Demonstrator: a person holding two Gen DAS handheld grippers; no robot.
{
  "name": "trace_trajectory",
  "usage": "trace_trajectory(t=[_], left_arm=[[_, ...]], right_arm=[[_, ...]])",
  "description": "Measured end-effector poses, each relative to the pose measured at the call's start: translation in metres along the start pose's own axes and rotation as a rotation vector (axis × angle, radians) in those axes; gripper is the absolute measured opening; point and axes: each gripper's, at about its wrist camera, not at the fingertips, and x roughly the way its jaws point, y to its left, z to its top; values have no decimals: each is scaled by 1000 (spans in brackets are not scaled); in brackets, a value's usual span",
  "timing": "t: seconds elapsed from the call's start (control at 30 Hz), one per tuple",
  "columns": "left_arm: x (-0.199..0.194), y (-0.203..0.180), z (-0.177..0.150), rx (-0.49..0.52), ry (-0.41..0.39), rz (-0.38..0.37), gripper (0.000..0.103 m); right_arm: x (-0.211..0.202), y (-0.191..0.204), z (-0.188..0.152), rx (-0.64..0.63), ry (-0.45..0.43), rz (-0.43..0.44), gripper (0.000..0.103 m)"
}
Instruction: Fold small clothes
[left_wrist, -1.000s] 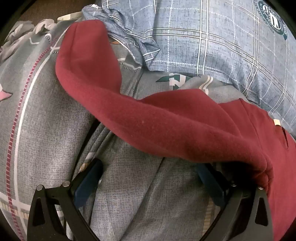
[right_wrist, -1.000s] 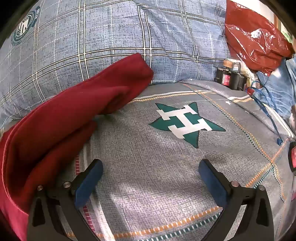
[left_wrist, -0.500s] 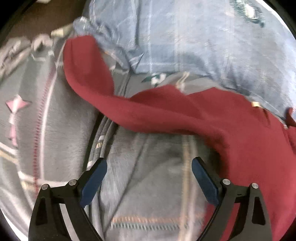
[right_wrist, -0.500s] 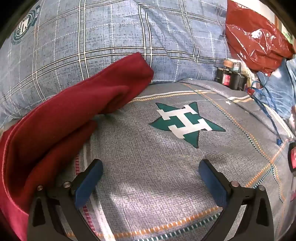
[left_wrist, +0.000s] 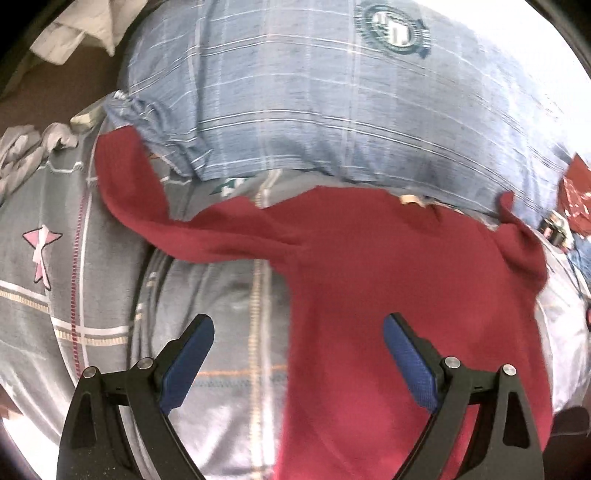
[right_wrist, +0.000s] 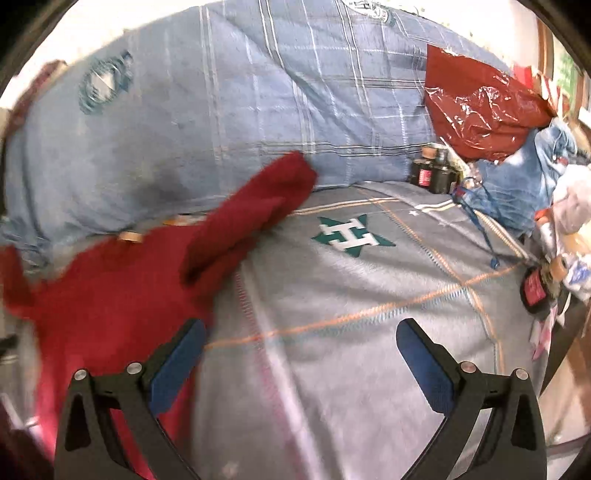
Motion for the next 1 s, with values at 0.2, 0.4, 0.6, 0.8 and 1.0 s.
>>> trace_trajectory(t=[0.2, 0.4, 0.6, 0.8, 1.0], left_arm=[[-17, -23, -9, 37, -1, -29, 93], [-26, -35, -4, 63, 1, -42, 93], [-28, -41, -8, 63, -14, -33, 93], [-25, -46, -11, 91, -17, -1, 93], [-23, -47, -9, 85, -38, 17, 93]], right_arm=[[-57, 15, -2, -51, -14, 73, 103], [-87, 50, -6, -52, 85, 341, 103], [-114, 83, -5, -160, -2, 323, 103], [-69, 106, -13, -171, 10, 296, 103], [-35, 133, -26, -192, -5, 292, 103]])
